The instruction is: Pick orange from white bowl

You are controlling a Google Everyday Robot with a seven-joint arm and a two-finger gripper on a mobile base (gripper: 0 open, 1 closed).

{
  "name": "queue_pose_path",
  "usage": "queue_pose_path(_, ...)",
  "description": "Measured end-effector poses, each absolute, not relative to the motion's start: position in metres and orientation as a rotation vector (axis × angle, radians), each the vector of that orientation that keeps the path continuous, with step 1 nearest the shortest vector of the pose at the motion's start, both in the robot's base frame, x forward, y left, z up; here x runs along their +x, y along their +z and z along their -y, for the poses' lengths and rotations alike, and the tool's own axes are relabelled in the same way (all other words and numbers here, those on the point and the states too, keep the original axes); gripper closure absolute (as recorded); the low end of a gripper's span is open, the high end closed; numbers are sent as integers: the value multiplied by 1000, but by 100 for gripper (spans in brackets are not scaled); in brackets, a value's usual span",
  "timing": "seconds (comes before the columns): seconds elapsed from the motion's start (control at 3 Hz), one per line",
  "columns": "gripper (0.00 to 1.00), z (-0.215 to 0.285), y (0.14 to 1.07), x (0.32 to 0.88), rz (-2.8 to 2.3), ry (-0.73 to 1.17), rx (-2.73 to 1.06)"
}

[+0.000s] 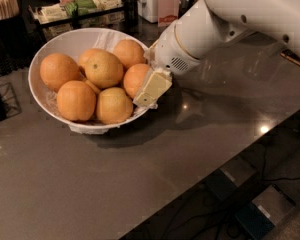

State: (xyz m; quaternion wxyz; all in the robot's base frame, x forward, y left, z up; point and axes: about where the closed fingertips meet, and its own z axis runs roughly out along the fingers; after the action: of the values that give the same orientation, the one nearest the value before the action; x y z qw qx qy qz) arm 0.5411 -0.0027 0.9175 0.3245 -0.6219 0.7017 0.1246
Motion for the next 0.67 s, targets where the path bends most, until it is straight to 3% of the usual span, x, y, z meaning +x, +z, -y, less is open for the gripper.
queue_pose_path(0.67,26,7,903,553,-1853,343,-1641)
